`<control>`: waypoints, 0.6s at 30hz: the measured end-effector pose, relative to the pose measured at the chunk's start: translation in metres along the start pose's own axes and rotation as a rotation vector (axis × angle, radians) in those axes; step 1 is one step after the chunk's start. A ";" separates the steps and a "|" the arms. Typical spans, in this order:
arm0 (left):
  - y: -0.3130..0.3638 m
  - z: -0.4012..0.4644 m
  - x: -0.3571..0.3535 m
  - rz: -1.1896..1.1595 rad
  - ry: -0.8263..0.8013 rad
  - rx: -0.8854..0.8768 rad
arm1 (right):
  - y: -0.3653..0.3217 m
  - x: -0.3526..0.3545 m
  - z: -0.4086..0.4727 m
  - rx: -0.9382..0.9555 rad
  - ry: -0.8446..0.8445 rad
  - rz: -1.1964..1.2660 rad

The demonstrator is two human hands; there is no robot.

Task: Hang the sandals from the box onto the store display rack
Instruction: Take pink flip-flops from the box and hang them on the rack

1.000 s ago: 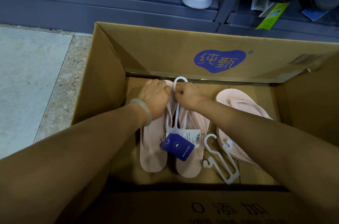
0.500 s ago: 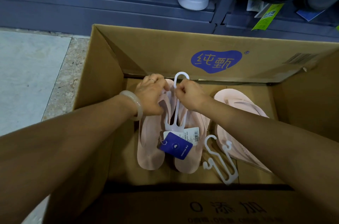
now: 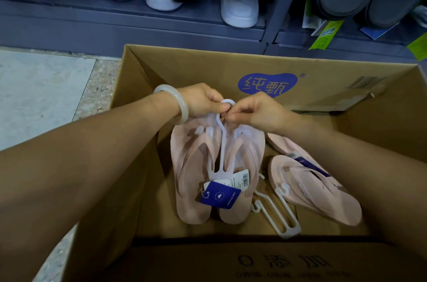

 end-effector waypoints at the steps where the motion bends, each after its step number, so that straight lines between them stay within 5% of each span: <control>1: 0.002 -0.001 -0.001 0.017 0.007 -0.009 | 0.002 0.013 -0.004 -0.001 0.089 0.020; 4: 0.003 -0.003 -0.001 0.050 0.019 -0.032 | 0.023 0.033 -0.015 -0.116 0.242 0.073; 8: -0.001 -0.003 -0.001 0.076 0.018 -0.026 | 0.045 0.002 -0.015 -0.252 0.004 0.137; 18: -0.019 0.005 -0.001 0.053 0.044 0.025 | 0.040 -0.005 -0.002 -0.195 -0.079 0.098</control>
Point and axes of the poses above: each hand's wrist, its own z-axis towards the middle knuckle, its own x-axis out of the back of the hand, y = z × x, the point moved 8 cm from there along z, towards the middle knuckle, and after that the axes turned 15 degrees about x, right-handed, at the moved point
